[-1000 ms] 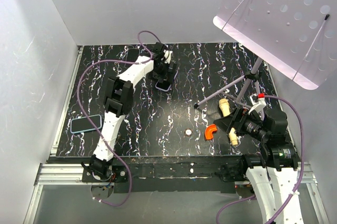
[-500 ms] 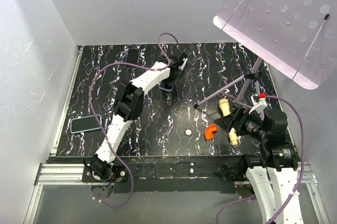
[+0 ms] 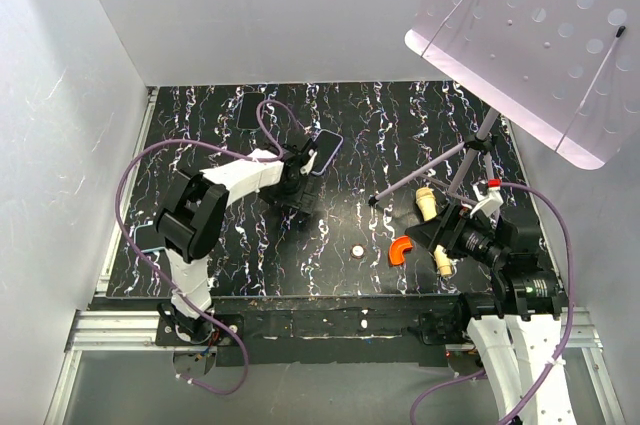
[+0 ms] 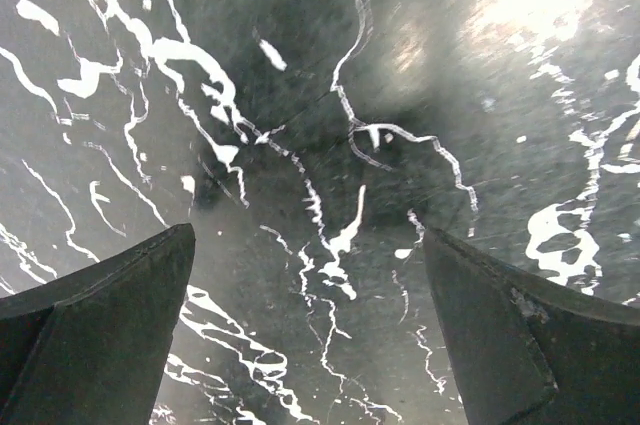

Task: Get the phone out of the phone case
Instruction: Pick up the phone at the center of the board.

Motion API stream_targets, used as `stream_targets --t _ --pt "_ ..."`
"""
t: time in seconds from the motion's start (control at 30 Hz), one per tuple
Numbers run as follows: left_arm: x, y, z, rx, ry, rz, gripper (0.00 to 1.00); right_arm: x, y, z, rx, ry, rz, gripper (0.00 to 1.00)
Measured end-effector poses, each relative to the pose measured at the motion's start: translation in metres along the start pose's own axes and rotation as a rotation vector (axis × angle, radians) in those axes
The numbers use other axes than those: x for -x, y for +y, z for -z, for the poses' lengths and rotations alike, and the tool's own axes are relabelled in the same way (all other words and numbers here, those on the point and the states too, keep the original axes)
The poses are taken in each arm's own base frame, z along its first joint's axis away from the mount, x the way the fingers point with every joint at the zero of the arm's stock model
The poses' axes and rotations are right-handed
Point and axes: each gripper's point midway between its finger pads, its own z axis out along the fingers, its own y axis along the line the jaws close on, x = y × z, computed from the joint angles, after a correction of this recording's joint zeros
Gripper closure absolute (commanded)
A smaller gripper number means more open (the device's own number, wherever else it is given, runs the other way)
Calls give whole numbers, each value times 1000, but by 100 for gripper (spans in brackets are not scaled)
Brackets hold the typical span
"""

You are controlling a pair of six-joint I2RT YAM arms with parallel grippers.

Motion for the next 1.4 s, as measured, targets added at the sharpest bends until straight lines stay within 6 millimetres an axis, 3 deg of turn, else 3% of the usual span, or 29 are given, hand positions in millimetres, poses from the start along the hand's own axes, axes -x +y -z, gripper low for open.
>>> stream_targets --t 0.1,0.2,0.33,0.43,0.5,0.73,0.93,1.17,1.23,1.4 --pt "18 -4 4 -26 -36 0 2 -3 -3 -2 -6 13 -12 9" --pt "75 -12 10 -76 -130 16 2 -4 -3 -1 -9 13 -13 9" --pt "150 0 6 -105 -250 58 2 -3 -3 3 -21 0 -4 9" --pt "193 12 -7 -103 -304 57 2 3 3 10 -19 -35 17 9" --pt "210 16 -19 -102 -322 50 2 8 8 14 -11 -61 33 9" --pt "212 -8 -48 -199 -298 20 2 13 11 17 -15 -80 40 9" --pt "218 -21 -46 -242 -317 29 2 13 11 17 -17 -78 25 9" --pt "216 -33 -51 -178 -328 -27 2 13 12 17 -16 -78 3 10" --pt "216 -33 -53 -147 -330 -41 7 13 12 17 -16 -78 -4 11" --pt "215 -30 -54 -56 -336 -73 35 13 12 17 -20 -80 -15 12"
